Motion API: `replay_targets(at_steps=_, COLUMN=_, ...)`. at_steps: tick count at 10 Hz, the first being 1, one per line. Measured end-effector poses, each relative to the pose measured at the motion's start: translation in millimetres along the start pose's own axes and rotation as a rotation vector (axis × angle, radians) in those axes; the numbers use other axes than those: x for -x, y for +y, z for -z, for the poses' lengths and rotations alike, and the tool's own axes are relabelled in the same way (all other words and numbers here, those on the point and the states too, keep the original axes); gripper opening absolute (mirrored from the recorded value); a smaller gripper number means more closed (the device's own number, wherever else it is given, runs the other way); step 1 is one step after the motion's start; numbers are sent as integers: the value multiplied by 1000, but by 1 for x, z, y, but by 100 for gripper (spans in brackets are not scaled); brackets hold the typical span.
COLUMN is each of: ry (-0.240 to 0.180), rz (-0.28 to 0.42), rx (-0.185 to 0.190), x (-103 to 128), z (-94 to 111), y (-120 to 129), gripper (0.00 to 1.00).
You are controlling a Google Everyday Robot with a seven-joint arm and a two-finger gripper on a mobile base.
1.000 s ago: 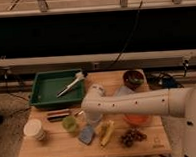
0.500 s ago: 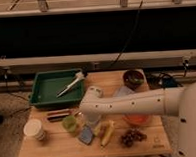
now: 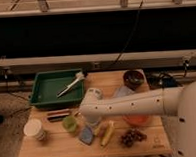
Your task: Place sponge in table surface
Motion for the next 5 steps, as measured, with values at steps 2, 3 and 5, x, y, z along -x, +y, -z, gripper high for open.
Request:
replay_targets(at_steps=2, ry=14, rz=4, rx=-6, x=-4, z=11, y=5, gripper=0)
replay_targets(at_steps=3, ry=15, rz=5, rx=-19, x=-4, z=20, y=6, gripper=0)
replay_targets(at_steps=5, ry=12, rz=10, rx=-59, x=-2, z=50, y=8, gripper=0)
